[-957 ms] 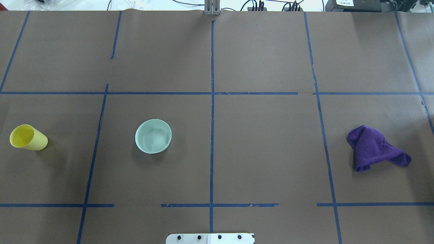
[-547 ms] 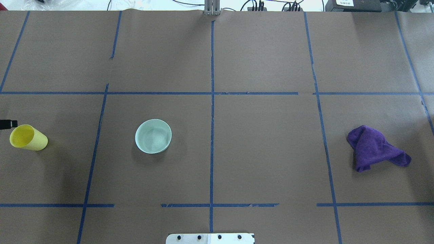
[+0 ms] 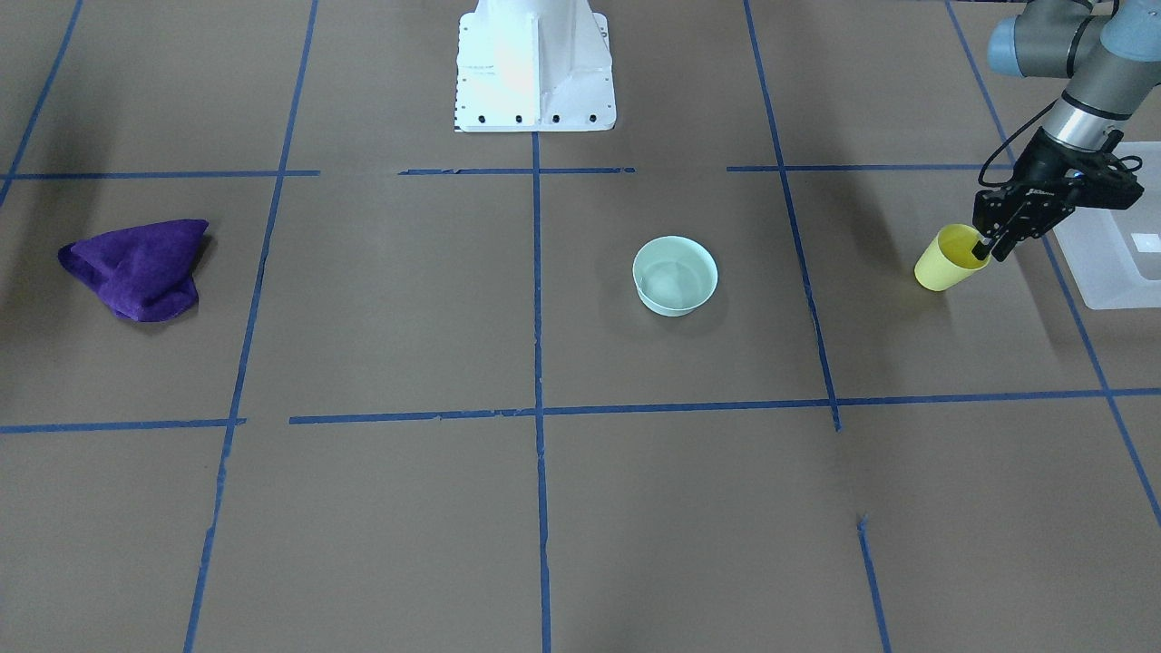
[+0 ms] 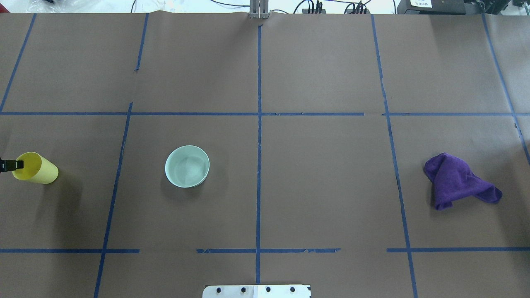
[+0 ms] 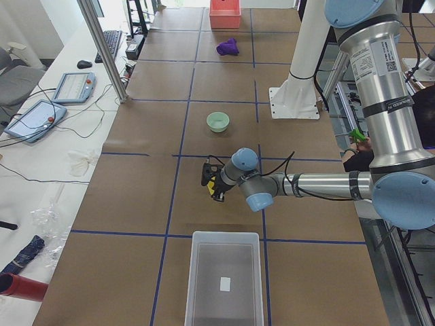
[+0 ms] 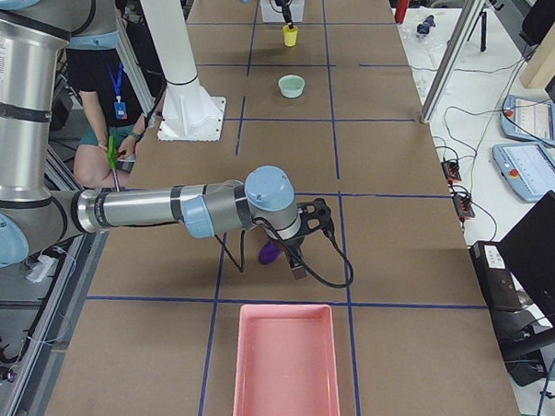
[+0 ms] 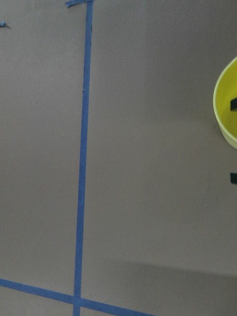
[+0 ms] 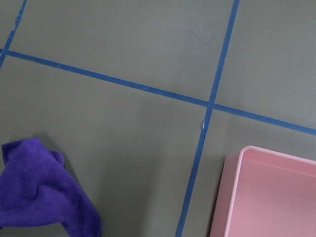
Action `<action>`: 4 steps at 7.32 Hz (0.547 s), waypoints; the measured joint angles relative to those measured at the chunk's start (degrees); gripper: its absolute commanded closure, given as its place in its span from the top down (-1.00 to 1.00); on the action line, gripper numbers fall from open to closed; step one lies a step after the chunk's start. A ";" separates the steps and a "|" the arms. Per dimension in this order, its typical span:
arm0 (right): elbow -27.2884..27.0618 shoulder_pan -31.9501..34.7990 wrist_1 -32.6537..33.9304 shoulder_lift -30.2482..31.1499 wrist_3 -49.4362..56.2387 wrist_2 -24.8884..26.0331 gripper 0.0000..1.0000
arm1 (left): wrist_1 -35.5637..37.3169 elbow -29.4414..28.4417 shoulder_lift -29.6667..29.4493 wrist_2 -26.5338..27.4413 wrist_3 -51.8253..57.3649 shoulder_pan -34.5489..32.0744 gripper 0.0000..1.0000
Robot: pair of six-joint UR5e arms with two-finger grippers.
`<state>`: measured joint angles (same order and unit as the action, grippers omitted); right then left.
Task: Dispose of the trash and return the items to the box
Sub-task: 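Grasp the yellow cup with the left gripper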
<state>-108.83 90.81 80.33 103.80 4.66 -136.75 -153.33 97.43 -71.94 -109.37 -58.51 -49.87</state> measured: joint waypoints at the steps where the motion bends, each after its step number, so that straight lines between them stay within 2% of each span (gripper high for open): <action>1: 0.01 0.03 0.00 0.00 0.00 0.00 1.00 | -0.16 0.09 -0.03 -0.07 0.13 0.34 -1.00; 3: 0.01 0.07 0.00 0.00 0.00 -0.01 1.00 | -0.34 1.55 0.32 -2.25 2.54 -0.31 -1.00; 4: 0.02 0.07 0.00 0.00 0.00 -0.01 1.00 | -0.29 2.45 1.03 -6.46 6.33 -2.17 -1.00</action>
<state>-108.81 90.88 80.33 103.80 4.66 -136.76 -153.63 99.87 -70.91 -115.83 -52.18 -52.05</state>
